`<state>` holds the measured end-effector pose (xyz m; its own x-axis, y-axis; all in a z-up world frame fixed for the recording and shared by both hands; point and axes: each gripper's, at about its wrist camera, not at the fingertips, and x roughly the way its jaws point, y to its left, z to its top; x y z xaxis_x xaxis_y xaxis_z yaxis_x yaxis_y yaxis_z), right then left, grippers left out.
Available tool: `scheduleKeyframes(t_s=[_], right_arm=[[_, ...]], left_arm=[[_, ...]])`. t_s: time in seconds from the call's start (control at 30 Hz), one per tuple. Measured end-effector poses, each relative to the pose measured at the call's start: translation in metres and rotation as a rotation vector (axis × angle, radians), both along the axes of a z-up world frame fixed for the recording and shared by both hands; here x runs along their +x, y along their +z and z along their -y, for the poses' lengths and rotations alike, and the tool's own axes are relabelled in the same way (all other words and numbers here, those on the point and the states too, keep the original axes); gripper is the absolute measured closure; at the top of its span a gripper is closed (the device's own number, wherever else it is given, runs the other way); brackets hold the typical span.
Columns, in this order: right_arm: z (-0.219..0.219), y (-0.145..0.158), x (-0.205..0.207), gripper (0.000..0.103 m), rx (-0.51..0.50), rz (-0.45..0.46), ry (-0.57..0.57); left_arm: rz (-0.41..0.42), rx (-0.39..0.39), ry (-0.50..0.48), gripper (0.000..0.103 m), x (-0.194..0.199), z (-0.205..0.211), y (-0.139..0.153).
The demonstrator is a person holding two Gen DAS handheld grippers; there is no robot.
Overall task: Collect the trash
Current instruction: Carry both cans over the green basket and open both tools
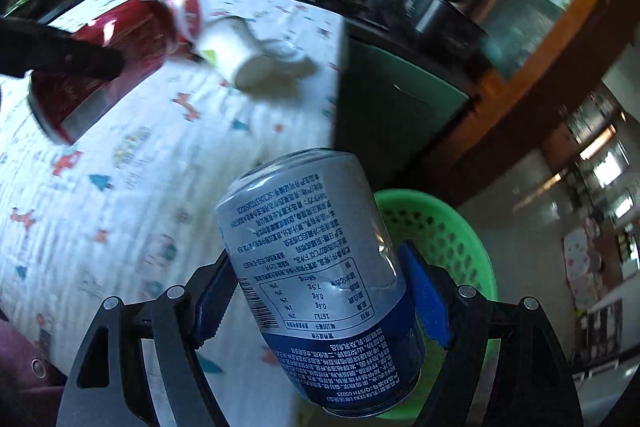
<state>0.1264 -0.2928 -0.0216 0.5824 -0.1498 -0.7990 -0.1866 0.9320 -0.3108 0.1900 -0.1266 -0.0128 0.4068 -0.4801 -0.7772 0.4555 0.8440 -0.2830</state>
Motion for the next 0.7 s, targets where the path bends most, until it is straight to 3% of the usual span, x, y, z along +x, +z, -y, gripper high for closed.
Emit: scheduleKeyframes(t_s=[0.27, 0.43, 0.7], right_arm=[[0.082, -0.021, 0.001, 0.027, 0.058, -0.025, -0.210], [0.127, -0.035, 0.008, 0.027, 0.162, -0.031, -0.327], [0.164, -0.050, 0.016, 0.023, 0.248, -0.019, -0.427]], left_arm=[[-0.013, 0.004, -0.094, 0.035, -0.010, 0.065, -0.002], [-0.015, 0.006, -0.126, 0.035, -0.013, 0.091, -0.002], [-0.007, 0.017, -0.188, 0.035, -0.015, 0.130, -0.004]])
